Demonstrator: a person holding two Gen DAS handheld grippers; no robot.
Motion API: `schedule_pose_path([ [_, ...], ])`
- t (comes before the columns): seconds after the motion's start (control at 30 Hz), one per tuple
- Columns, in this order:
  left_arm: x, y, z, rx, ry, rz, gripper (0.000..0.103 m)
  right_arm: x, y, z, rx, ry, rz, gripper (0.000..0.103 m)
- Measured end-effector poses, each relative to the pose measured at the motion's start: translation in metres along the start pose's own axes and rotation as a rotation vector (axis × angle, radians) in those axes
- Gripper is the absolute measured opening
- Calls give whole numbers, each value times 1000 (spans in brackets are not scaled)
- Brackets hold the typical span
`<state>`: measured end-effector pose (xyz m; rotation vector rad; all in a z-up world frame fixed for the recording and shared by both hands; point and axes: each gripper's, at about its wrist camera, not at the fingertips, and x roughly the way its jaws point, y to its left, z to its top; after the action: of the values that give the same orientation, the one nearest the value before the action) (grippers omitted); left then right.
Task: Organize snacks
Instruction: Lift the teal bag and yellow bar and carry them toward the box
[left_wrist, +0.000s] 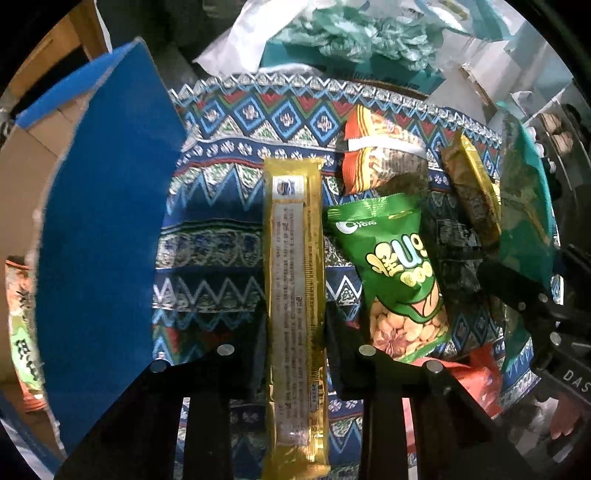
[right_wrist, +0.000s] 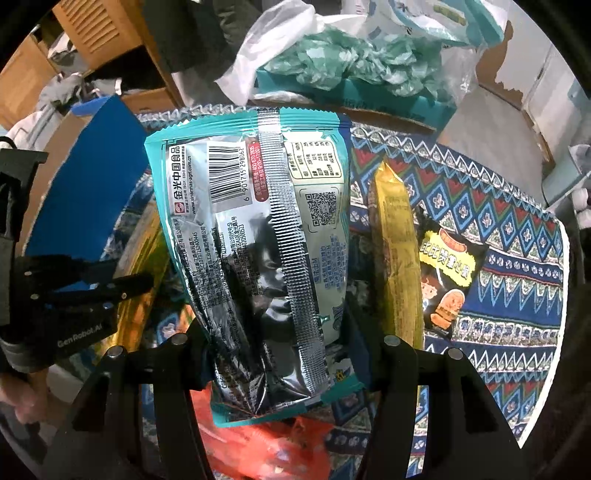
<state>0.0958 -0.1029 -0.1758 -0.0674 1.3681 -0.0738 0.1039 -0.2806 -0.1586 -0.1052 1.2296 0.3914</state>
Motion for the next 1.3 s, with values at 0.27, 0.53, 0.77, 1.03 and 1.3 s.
schedule_pose_path([
  [0.27, -31, 11, -10, 32, -76, 15, 29, -15, 19, 4, -9, -22, 7, 57],
  [0.53, -57, 13, -15, 43, -134, 2, 28, -27, 33, 6, -25, -65, 1, 57],
  [0.77, -92, 24, -17, 46, -200, -10, 28, -43, 43, 12, -22, -101, 13, 57],
  [1.03, -119, 43, -22, 40, -249, -22, 29, -60, 61, 19, -45, -137, 38, 57],
  [1.3, -143, 64, -27, 16, -284, -63, 28, -68, 90, 31, -84, -157, 71, 57],
])
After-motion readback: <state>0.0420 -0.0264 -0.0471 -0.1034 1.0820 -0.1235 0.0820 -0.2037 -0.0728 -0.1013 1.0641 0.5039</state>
